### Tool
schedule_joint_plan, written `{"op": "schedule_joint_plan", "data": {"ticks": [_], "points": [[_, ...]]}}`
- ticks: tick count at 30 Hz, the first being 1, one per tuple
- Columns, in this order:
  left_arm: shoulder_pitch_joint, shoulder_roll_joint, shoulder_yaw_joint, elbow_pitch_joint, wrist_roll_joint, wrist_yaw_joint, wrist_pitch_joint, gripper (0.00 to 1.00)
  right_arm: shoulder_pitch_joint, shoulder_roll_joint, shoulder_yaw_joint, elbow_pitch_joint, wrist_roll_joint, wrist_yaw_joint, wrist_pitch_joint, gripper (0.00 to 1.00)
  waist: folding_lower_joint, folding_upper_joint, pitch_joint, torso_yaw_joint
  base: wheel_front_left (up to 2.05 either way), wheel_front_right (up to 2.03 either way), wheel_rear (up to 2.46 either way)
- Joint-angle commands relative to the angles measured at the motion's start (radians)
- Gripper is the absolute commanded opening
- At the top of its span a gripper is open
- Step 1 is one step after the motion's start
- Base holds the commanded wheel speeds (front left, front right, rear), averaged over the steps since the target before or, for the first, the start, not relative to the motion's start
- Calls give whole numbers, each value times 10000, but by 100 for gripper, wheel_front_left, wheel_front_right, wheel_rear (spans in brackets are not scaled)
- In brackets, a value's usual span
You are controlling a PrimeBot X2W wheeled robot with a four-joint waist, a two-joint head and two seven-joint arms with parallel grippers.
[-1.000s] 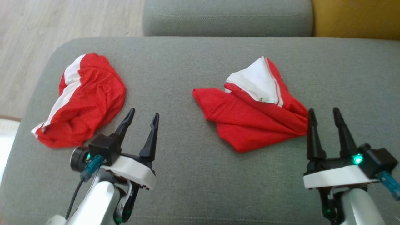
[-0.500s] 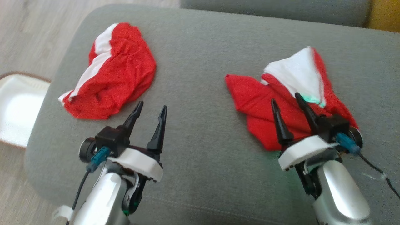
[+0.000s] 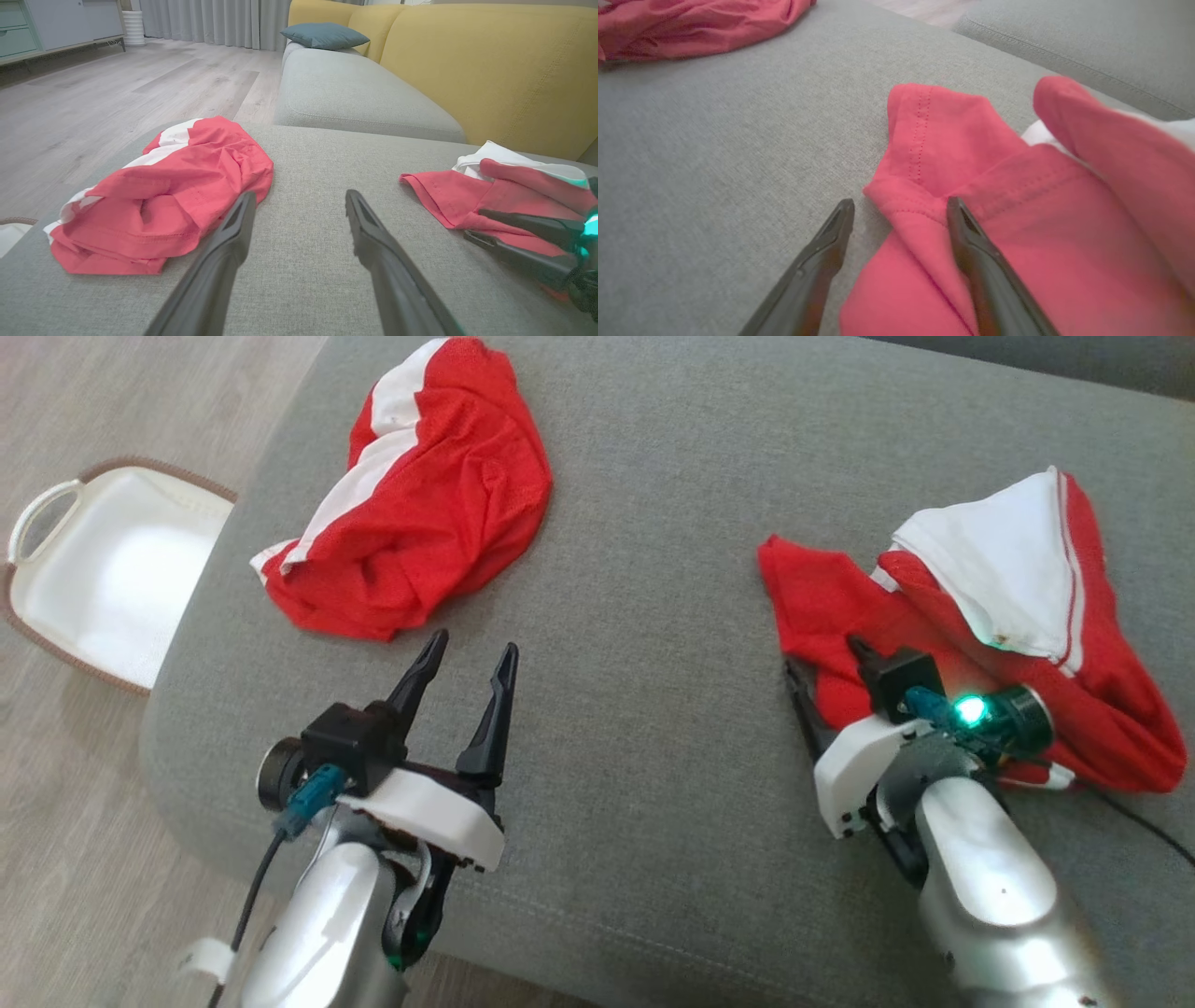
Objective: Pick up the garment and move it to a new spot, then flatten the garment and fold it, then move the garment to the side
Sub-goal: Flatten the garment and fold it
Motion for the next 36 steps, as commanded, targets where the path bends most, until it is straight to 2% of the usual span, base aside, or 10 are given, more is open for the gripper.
{"op": "schedule_joint_plan", "data": {"ticks": [1, 6, 7, 8, 12, 22, 29, 33, 36], "points": [[-491, 38, 386, -276, 130, -48, -122, 100, -457, 3, 37, -96, -463, 39, -21, 100, 0, -1, 68, 74, 0, 0, 0], [-515, -49, 508, -250, 80, -113, -122, 100, -734, 3, -514, 487, -1445, 39, 2, 100, 0, -1, 156, 127, 0, 0, 0], [-523, -60, 524, -240, 81, -125, -122, 100, -771, 3, -590, 584, -1490, 39, 38, 48, 0, -1, 162, 125, 0, 0, 0], [-531, -69, 537, -230, 84, -136, -122, 100, -809, 3, -620, 663, -1528, 39, 33, 0, 0, -1, 164, 117, 0, 0, 0], [-540, -94, 581, -182, 109, -166, -122, 100, -978, 3, -571, 762, -1511, 39, -322, 0, 0, -1, 92, 15, 0, 0, 0], [-268, -112, 797, -47, 119, -215, -122, 100, -2047, 3, -208, 10, -23, 39, -1750, 0, 0, -1, -647, -530, 0, 0, 0], [76, -117, 1095, -67, -186, -213, -122, 100, -4250, 3, -188, -1019, 1748, 39, -2507, 0, 0, -1, -1388, -954, 0, 0, 0], [259, -118, 1214, -123, -314, -141, -122, 100, -5303, 3, -269, -1988, 2116, 39, -2614, 0, 0, -1, -1602, -1129, 0, 0, 0], [408, -118, 1342, -196, -330, -87, -122, 100, -5429, -54, -599, -2526, 2306, 39, -2619, 0, 0, -1, -1697, -1302, 0, 0, 0]]}}
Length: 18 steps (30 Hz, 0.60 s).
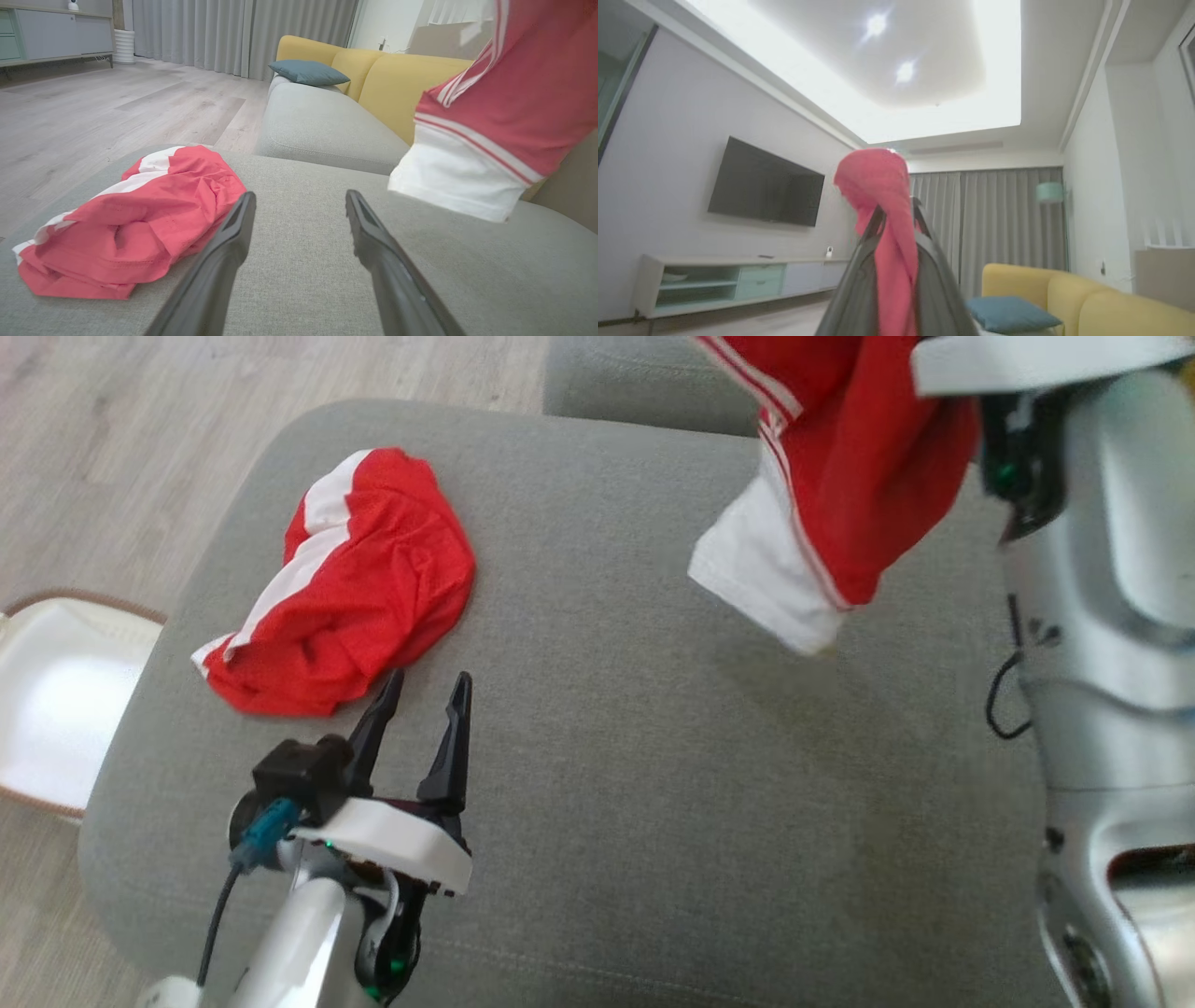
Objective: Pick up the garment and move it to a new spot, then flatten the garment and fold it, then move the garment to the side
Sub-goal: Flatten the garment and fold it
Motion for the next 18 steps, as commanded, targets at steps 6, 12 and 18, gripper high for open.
{"op": "schedule_joint_plan", "data": {"ticks": [6, 12, 18], "points": [[-19, 59, 509, -469, -44, 105, -122, 100, 1234, -804, -464, 424, 690, 39, 111, 0, 0, -1, -129, -526, 0, 0, 0], [6, 59, 409, -486, -73, 62, -122, 100, 3890, -1745, -572, 508, 1129, 39, 869, 0, 0, -1, -72, -1002, 0, 0, 0], [19, 59, 440, -445, -5, 56, -122, 100, 6326, -1830, -1594, -409, 696, 39, 1399, 0, 0, -1, -121, -1489, 0, 0, 0]]}}
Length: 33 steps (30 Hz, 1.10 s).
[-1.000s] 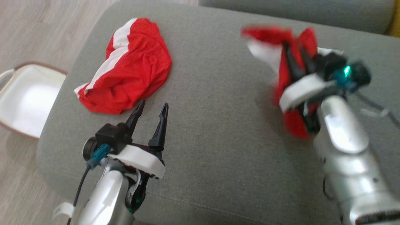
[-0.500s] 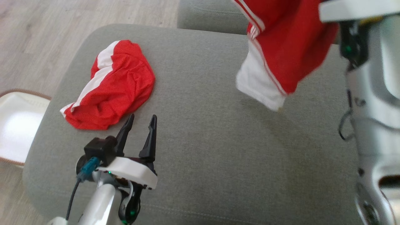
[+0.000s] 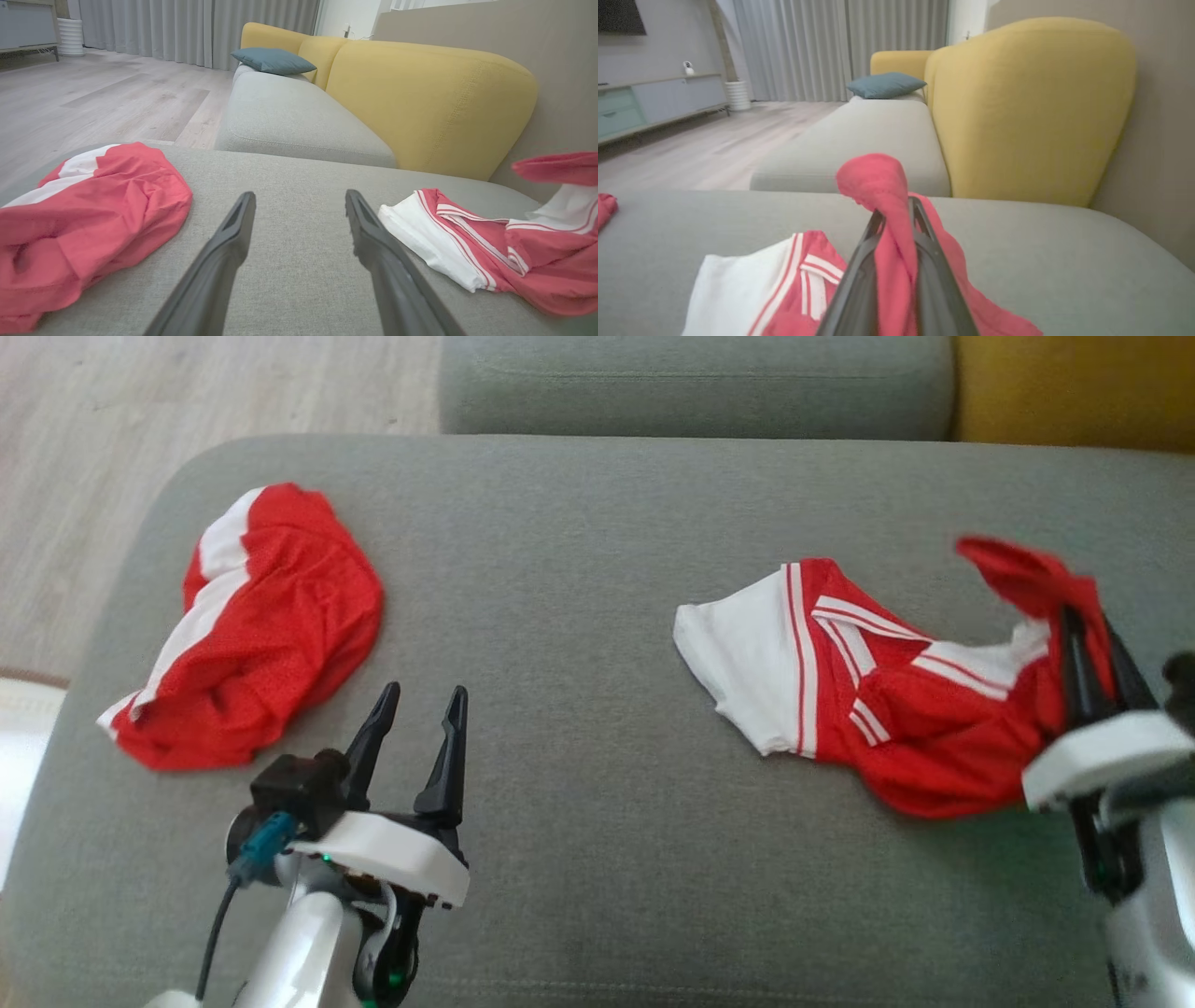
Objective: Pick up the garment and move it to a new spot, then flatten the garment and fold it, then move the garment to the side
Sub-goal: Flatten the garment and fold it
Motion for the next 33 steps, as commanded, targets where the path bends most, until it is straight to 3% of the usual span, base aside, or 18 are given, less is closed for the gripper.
{"op": "schedule_joint_plan", "data": {"ticks": [1, 3, 4, 5, 9, 12, 21, 27, 33], "points": [[-268, 57, 401, -315, 16, -24, -122, 100, 109, 17, -91, -679, -261, 39, 160, 0, 0, -1, -49, -215, 0, 0, 0], [-225, 57, 434, -282, 75, -45, -122, 100, 656, 337, -565, -955, -558, 39, 589, 0, 0, -1, -99, -385, 0, 0, 0], [-204, 57, 453, -267, 98, -55, -122, 100, 867, 504, -762, -1118, -768, 39, 763, 27, 0, -1, -118, -456, 0, 0, 0], [-191, 57, 466, -252, 116, -69, -122, 100, 1040, 745, -1063, -1250, -899, 39, 939, 100, 0, -1, -139, -518, 0, 0, 0], [-196, 57, 458, -194, 159, -114, -122, 100, 1442, 1372, -1821, -1841, -1692, 39, 1279, 100, 0, -1, -228, -684, 0, 0, 0], [-218, 57, 447, -170, 162, -125, -122, 100, 1507, 1601, -1848, -2247, -1822, 39, 1105, 100, 0, -1, -256, -729, 0, 0, 0], [-300, 57, 374, -261, 84, -134, -122, 100, 1987, 1849, 71, -3769, -967, 39, -189, 100, 0, -1, -332, -668, 0, 0, 0], [-217, 57, 341, -369, 92, -157, -122, 100, 2541, 1856, 819, -3459, -609, 39, -514, 100, 0, -1, -286, -498, 0, 0, 0], [-192, 57, 280, -365, 115, -175, -122, 100, 2434, 1857, 648, -2932, -773, 39, -520, 100, 0, -1, -187, -324, 0, 0, 0]]}}
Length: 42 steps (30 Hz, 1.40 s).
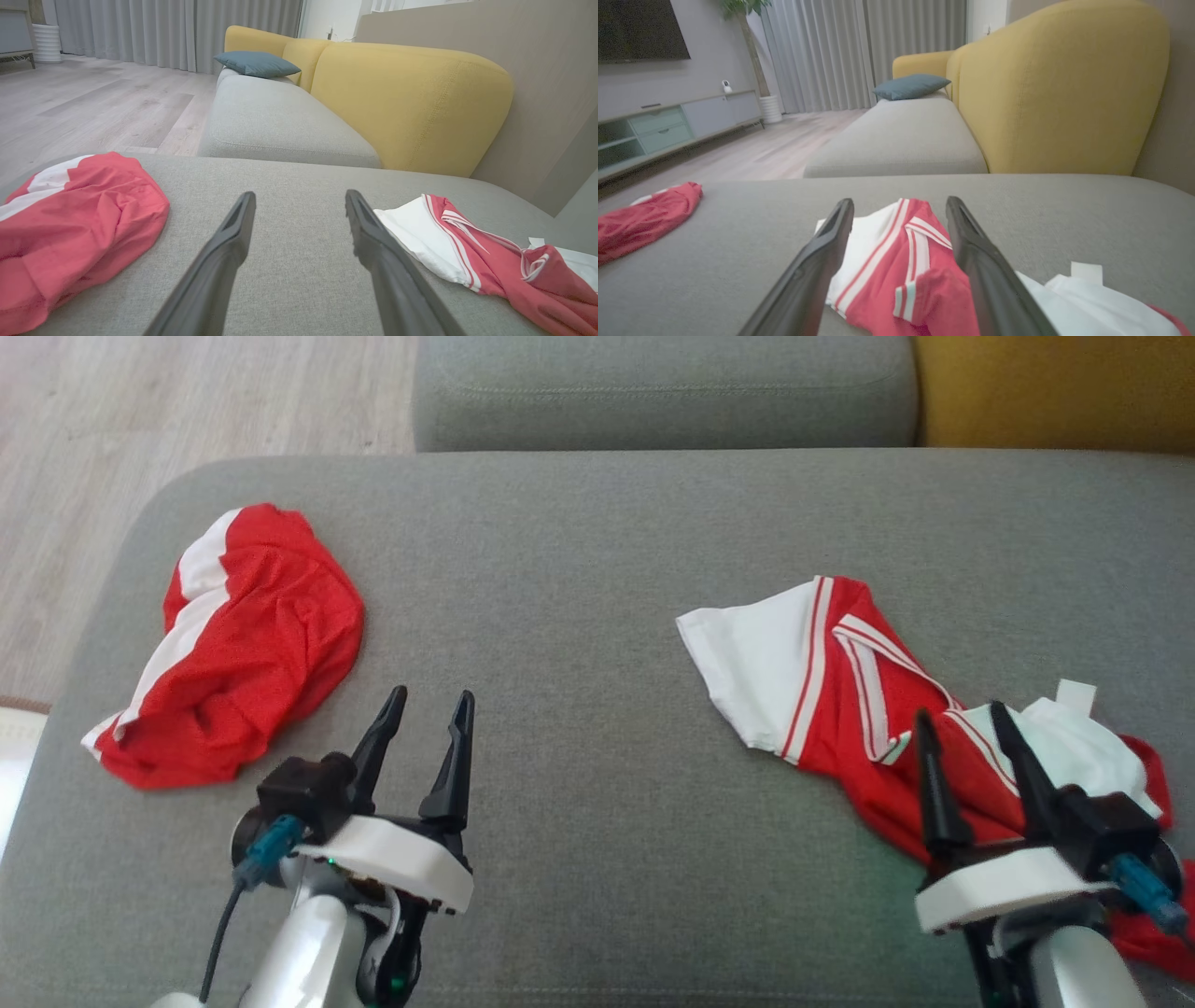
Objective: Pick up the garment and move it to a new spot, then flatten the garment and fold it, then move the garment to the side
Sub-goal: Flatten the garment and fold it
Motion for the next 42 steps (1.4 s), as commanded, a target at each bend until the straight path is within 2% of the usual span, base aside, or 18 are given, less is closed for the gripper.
{"op": "schedule_joint_plan", "data": {"ticks": [1, 11, 19, 20, 21, 22, 29, 42], "points": [[-241, 59, 321, -362, 12, -76, -122, 100, -507, -49, -9, -91, -188, 39, 22, 100, 0, -1, 80, 88, 0, 0, 0], [-393, 58, 227, -340, -51, -96, -122, 100, -1169, -48, -968, 1497, -1121, 39, 1071, 100, 0, -1, 554, 450, 0, 0, 0], [-550, 58, 110, -303, -113, -97, -122, 100, -1579, -48, -1345, 2497, -1425, 39, 1329, 100, 0, -1, 878, 612, 0, 0, 0], [-562, 58, 105, -295, -114, -95, -122, 100, -1626, -47, -1373, 2574, -1374, 39, 1298, 92, 0, -1, 899, 618, 0, 0, 0], [-574, 58, 101, -290, -114, -95, -122, 100, -1682, -47, -1424, 2632, -1313, 39, 1231, 33, 0, -1, 917, 623, 0, 0, 0], [-584, 58, 102, -284, -113, -94, -122, 100, -1735, -47, -1460, 2669, -1301, 39, 1135, 0, 0, -1, 926, 624, 0, 0, 0], [-572, 58, 117, -208, -102, -88, -122, 100, -2106, -47, -1629, 2692, -1225, 39, 497, 0, 0, -1, 835, 572, 0, 0, 0], [-477, 58, -116, -171, -264, -7, -122, 100, -4857, -47, -1760, 2099, -1582, 39, -169, 0, 0, -1, 487, 658, 0, 0, 0]]}}
